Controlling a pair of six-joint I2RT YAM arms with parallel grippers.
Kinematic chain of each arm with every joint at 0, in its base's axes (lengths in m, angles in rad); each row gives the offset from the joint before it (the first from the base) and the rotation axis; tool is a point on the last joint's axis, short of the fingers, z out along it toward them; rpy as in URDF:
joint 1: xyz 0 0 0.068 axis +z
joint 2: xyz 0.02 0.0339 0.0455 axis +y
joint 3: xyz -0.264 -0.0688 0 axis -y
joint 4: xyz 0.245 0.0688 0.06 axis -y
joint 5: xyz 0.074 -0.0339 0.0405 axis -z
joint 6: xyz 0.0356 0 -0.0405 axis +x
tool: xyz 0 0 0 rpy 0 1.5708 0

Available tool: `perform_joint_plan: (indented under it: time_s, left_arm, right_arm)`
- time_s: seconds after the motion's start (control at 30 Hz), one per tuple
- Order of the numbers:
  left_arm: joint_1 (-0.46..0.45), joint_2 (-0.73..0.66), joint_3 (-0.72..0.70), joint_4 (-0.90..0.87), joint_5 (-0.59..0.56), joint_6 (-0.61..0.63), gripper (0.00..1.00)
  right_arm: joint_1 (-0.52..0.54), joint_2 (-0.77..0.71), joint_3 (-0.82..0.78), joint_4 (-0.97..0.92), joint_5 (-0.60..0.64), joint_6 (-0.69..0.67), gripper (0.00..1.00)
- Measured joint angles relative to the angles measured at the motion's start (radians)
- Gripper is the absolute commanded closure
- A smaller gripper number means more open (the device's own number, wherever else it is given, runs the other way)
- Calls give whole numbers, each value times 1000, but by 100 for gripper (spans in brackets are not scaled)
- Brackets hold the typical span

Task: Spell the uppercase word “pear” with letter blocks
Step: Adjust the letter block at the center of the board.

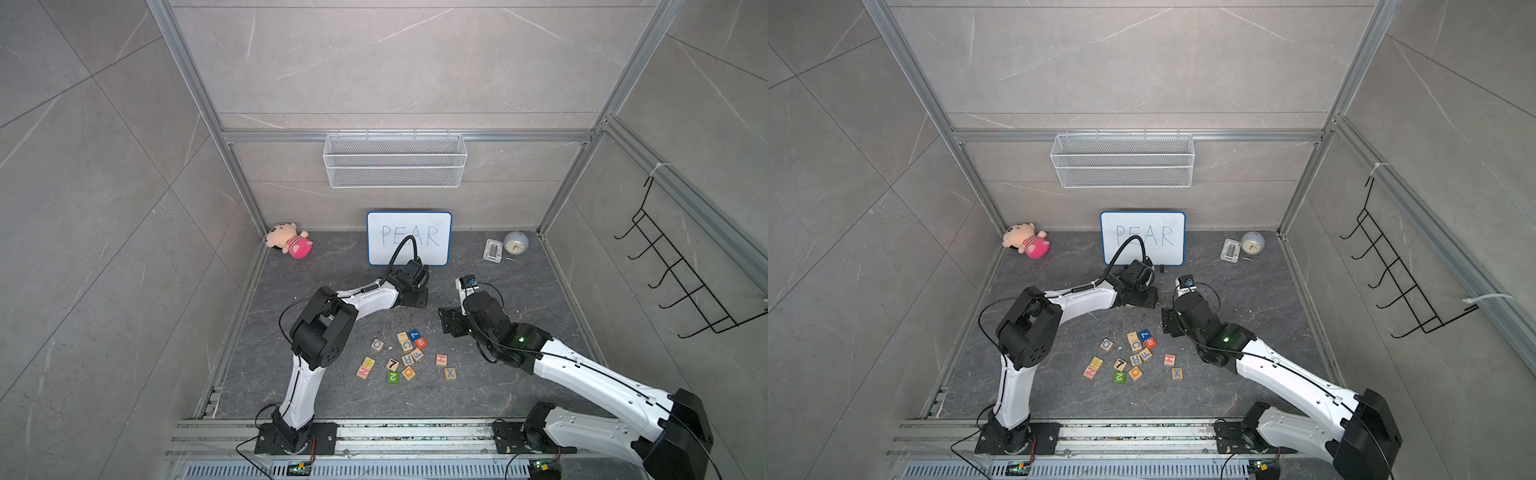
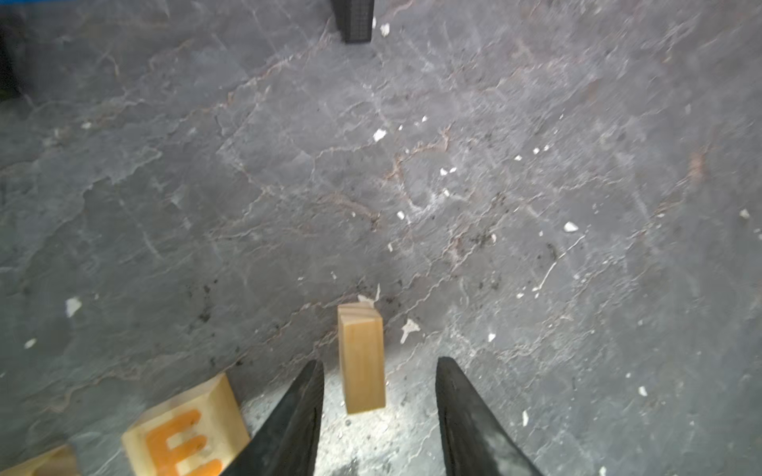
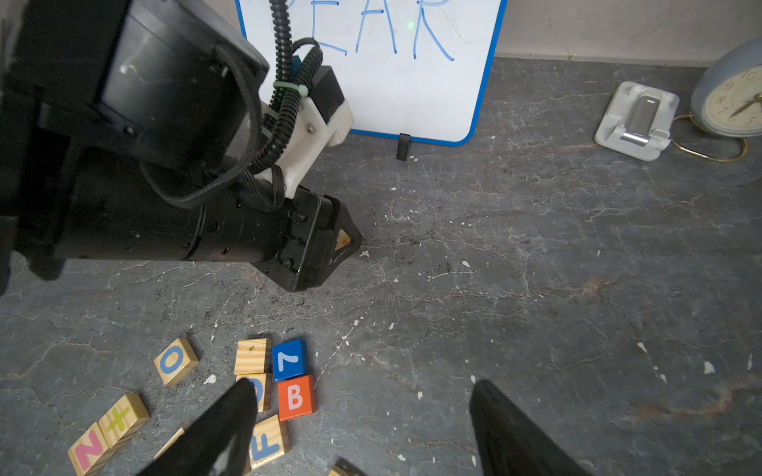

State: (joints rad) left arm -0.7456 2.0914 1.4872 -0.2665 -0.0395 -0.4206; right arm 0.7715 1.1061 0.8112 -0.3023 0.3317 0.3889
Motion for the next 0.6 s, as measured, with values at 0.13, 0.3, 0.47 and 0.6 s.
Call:
perform_joint_plan:
  time_s: [0.13,0.3,0.47,0.6]
  left_arm:
    - [-1,0,3,-15,-40,17,54]
    - [11,0,5,-44,-64,37,58]
    - [35,0,5,-55,-76,51,59]
    - [49,-3,5,-56,-91,60,59]
  right_arm:
    - [0,-10,-3,3,-4,0,16]
    - [0,-23,-7,7,-6,0,16]
    - [0,-35,-7,7,-10,0,16]
    - [-2,-36,-9,8,-14,0,16]
